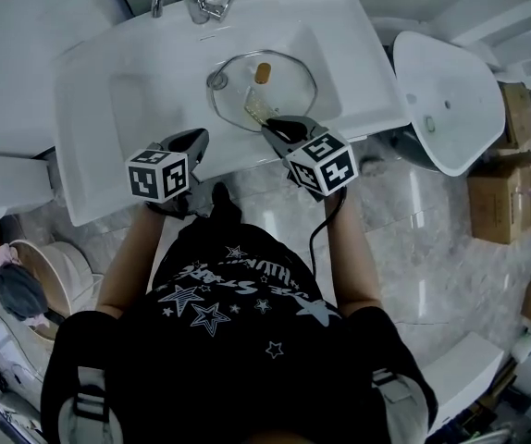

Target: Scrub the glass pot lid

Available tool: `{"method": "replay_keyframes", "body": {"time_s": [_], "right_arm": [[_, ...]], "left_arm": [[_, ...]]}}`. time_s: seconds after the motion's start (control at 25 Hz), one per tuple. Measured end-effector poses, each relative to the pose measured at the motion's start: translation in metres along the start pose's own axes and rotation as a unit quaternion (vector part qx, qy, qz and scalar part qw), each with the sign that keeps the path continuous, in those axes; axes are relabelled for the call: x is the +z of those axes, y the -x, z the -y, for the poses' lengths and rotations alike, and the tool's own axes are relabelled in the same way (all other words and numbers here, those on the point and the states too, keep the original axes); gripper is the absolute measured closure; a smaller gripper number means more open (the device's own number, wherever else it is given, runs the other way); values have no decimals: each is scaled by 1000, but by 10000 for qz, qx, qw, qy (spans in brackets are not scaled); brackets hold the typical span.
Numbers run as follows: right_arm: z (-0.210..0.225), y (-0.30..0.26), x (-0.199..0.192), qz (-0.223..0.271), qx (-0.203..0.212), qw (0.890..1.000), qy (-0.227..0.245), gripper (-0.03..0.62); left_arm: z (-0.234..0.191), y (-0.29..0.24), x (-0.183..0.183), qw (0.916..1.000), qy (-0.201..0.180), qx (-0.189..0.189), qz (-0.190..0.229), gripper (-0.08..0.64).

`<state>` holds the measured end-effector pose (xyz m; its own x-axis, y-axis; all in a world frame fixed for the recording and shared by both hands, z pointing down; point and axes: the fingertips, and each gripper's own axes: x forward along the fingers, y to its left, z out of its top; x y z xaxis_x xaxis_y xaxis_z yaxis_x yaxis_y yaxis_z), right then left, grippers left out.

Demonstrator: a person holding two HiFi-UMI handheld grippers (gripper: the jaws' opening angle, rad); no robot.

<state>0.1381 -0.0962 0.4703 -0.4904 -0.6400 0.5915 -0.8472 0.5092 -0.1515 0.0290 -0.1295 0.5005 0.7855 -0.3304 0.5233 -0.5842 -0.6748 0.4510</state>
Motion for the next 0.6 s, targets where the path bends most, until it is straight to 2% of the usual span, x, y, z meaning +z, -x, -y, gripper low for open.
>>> {"method": "replay_keyframes", "body": {"time_s": [0.2, 0.44, 0.6], "right_arm": [[-19, 23, -9, 177, 20, 9998, -107, 543], [-45, 40, -28, 194, -123, 9997, 8, 543], [-58, 51, -40, 272, -156, 9994, -119, 545]], "left_arm": [[27, 16, -12, 9999, -52, -28, 105, 551], [56, 33, -23, 9994, -208, -77, 251, 551], [71, 43, -34, 9992, -195, -87, 338, 551]]}}
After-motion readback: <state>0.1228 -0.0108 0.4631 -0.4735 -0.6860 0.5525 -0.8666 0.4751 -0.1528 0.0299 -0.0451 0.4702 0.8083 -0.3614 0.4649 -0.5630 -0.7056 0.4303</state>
